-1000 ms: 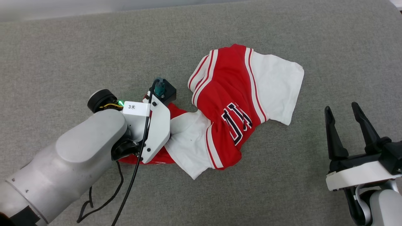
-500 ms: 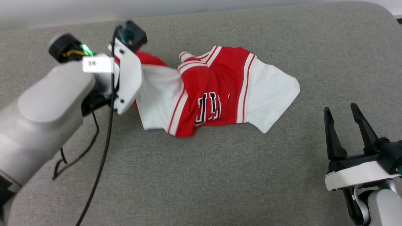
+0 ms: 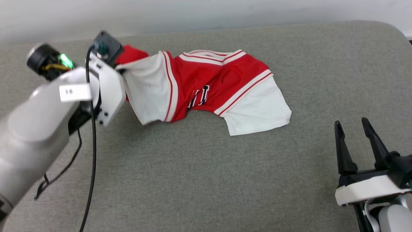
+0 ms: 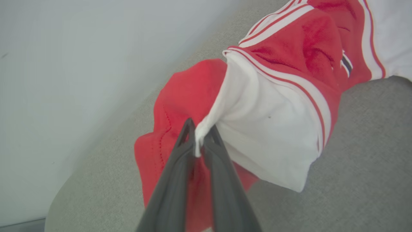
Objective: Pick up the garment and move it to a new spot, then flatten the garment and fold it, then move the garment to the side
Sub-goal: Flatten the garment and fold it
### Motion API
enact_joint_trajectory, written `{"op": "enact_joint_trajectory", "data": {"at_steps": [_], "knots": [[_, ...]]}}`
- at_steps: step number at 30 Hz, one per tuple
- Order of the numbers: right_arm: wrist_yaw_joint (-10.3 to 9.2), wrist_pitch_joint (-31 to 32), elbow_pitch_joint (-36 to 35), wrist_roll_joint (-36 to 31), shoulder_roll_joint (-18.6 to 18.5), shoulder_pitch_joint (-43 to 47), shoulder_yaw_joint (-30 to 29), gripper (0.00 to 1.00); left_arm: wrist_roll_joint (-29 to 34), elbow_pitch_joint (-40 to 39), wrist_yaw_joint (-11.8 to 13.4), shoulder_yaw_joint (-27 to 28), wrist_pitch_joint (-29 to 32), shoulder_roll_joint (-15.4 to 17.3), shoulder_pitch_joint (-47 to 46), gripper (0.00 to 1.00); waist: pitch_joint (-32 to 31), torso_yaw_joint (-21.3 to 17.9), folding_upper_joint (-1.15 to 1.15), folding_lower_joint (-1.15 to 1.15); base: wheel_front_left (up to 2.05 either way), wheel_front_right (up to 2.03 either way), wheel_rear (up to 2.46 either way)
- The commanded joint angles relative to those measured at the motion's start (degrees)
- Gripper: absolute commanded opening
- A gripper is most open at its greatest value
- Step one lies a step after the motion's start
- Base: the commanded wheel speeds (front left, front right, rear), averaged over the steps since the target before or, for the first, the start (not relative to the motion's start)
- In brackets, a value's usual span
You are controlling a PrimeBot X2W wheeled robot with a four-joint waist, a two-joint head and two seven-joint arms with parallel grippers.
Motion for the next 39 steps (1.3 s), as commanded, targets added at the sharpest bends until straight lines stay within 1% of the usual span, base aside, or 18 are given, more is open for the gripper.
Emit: {"op": "enact_joint_trajectory", "data": {"at_steps": [1, 7, 10, 13, 15, 18, 23, 24, 27, 29, 32, 35, 39], "knots": [[-0.06, -0.08, 0.02, -0.2, 0.25, 0.87, -0.22, 1.0, -0.68, -0.44, 0.49, 0.02, -1.09, 0.44, 2.39, 0.0, -1.04, 0.73, 0.0, 0.0, 0.0, 0.0, 0.0], [-0.06, 0.55, -0.36, -0.1, 0.19, 3.16, -1.17, 1.0, -4.5, -3.93, 2.22, 0.13, -4.28, 3.58, 12.48, 0.0, -3.3, 2.68, 0.0, 0.0, 0.0, 0.0, 0.0], [-0.06, 1.01, -0.74, 0.07, 0.26, 3.88, -1.48, 1.0, -6.29, -5.55, 3.15, -0.04, -4.46, 5.15, 16.76, 0.0, -3.73, 3.63, 0.0, 0.0, 0.0, 0.0, 0.0], [-0.06, 1.53, -0.92, 0.15, 0.24, 3.9, -1.15, 1.0, -8.15, -6.17, 3.95, -0.3, -3.84, 6.03, 20.39, 0.0, -3.61, 4.12, 0.0, 0.0, 0.0, 0.0, 0.0], [-0.06, 1.59, -1.08, 0.25, 0.17, 3.6, -0.98, 1.0, -9.7, -5.76, 4.23, -0.2, -3.56, 6.17, 22.43, 0.0, -3.29, 4.25, 0.0, 0.0, 0.0, 0.0, 0.0], [-0.06, 1.81, -1.2, 0.34, -0.02, 3.2, -0.77, 1.0, -10.23, -4.54, 4.35, -0.5, -3.24, 6.22, 23.84, 0.0, -2.89, 4.27, 0.0, 0.0, 0.0, 0.0, 0.0], [-0.06, 2.12, -1.03, 0.59, -0.55, 3.0, -0.86, 1.0, -11.46, -1.19, 3.83, -0.43, -4.5, 4.45, 25.75, 0.0, -2.53, 4.43, 0.0, 0.0, 0.0, 0.0, 0.0], [-0.06, 2.29, -0.94, 0.61, -0.64, 3.57, -1.34, 1.0, -10.71, -0.2, 4.75, 0.48, -7.3, 3.4, 24.35, 1.0, -2.95, 4.98, 0.0, 0.0, 0.0, 0.0, 0.0], [-0.05, 2.47, -0.79, 0.71, -0.55, 3.77, -1.42, 1.0, -9.58, -0.29, 5.64, 1.41, -10.37, 3.25, 22.59, 1.0, -3.81, 5.64, 0.0, 0.0, 0.0, 0.0, 0.0], [-0.06, 2.49, -0.76, 0.78, -0.48, 3.95, -1.39, 1.0, -8.97, -1.07, 5.78, 1.95, -11.56, 3.84, 21.24, 1.0, -4.36, 6.02, 0.0, 0.0, 0.0, 0.0, 0.0], [-0.06, 2.49, -0.59, 0.78, -0.31, 4.31, -1.38, 1.0, -8.83, -3.82, 5.61, 2.62, -10.88, 4.52, 18.89, 1.0, -5.17, 6.54, 0.0, 0.0, 0.0, 0.0, 0.0], [-0.06, 2.44, -0.43, 0.82, -0.06, 4.68, -1.36, 1.0, -9.23, -8.1, 5.03, 2.99, -8.06, 5.67, 16.23, 1.0, -5.64, 6.89, 0.0, 0.0, 0.0, 0.0, 0.0], [-0.06, 2.36, -0.18, 0.85, 0.2, 4.67, -1.18, 1.0, -11.11, -14.88, 3.39, 1.85, 0.23, 6.68, 13.73, 1.0, -5.95, 6.97, 0.0, 0.0, 0.0, 0.0, 0.0]]}}
